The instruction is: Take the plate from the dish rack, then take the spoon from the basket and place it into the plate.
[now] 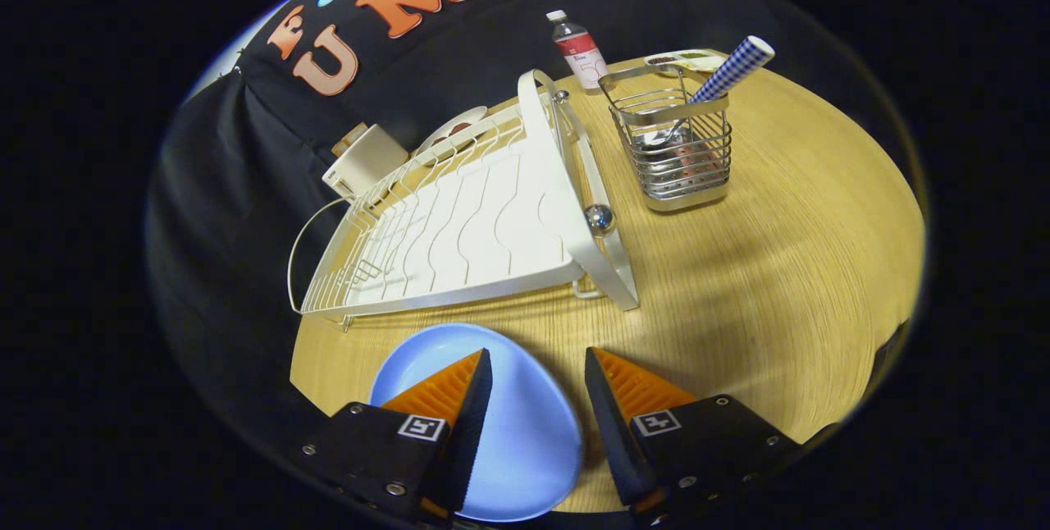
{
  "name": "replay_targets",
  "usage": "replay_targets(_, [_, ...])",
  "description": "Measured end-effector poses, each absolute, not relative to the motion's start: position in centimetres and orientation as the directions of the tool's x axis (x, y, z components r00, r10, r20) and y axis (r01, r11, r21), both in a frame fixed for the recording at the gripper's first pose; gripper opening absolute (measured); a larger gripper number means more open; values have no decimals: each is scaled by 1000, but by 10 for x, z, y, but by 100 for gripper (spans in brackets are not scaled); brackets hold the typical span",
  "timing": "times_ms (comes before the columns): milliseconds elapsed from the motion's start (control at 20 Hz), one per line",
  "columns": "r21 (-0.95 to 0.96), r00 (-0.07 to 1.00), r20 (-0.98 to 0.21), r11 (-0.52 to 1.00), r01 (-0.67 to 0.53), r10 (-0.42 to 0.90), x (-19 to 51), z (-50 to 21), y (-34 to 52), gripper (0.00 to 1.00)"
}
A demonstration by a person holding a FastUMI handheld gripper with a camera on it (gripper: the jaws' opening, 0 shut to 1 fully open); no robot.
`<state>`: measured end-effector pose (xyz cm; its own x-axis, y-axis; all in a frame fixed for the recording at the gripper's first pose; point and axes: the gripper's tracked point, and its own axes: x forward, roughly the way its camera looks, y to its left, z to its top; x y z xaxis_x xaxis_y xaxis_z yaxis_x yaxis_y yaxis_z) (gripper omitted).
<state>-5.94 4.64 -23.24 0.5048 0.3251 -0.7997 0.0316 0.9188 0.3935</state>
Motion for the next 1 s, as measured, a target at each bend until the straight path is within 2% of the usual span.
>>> replay_targets(400, [234, 742, -652, 972, 1, 156, -23, -175, -14, 86])
replay_targets(500, [200, 779, -616, 980, 6, 121, -15, -160, -28, 87])
replay_targets(750, [118, 835, -551, 990, 82, -3, 8, -142, -66, 87])
replay_targets(1000, [69, 870, -482, 985, 156, -104, 34, -135, -95, 79])
